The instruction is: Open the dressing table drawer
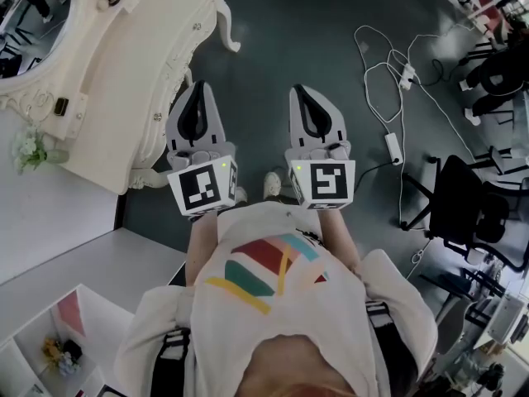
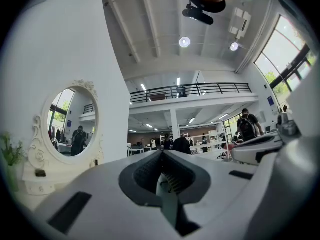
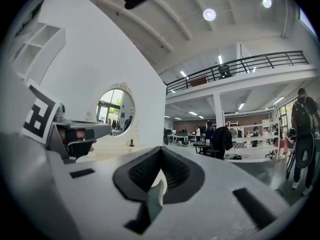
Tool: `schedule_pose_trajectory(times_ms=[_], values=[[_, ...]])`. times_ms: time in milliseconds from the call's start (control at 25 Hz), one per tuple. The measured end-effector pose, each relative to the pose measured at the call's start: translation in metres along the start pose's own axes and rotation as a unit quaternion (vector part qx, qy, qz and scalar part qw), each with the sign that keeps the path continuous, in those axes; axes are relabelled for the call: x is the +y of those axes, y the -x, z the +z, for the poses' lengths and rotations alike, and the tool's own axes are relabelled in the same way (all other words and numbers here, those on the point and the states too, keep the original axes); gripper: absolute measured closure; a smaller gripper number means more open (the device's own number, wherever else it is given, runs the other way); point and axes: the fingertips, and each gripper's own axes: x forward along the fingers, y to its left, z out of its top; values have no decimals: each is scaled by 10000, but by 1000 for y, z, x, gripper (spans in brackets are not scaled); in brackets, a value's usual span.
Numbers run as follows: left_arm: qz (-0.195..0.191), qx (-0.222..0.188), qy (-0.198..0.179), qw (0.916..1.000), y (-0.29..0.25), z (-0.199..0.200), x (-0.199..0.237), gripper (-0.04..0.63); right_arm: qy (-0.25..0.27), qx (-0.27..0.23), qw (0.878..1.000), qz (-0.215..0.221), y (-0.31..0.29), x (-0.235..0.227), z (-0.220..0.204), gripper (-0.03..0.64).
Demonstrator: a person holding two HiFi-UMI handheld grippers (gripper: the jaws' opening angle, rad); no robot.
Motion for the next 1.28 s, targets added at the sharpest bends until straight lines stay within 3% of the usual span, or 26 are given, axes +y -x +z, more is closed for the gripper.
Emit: schedule_pose_trajectory(times_ms=[280, 720, 960, 1280], values=[[227, 28, -51, 9997, -11, -1, -15, 589, 254, 193, 9993, 213, -2, -21, -9, 617], [687, -246, -275, 9970, -24, 2, 13, 589, 227, 127, 9988, 407, -5, -36, -14, 617], [634, -314, -333, 9969, -52, -2, 7, 589, 246, -93, 9989, 386, -25, -57, -11, 617], [492, -673, -470, 9954, -97, 6, 12, 589, 487, -351, 9966, 558, -70, -53, 2, 617]])
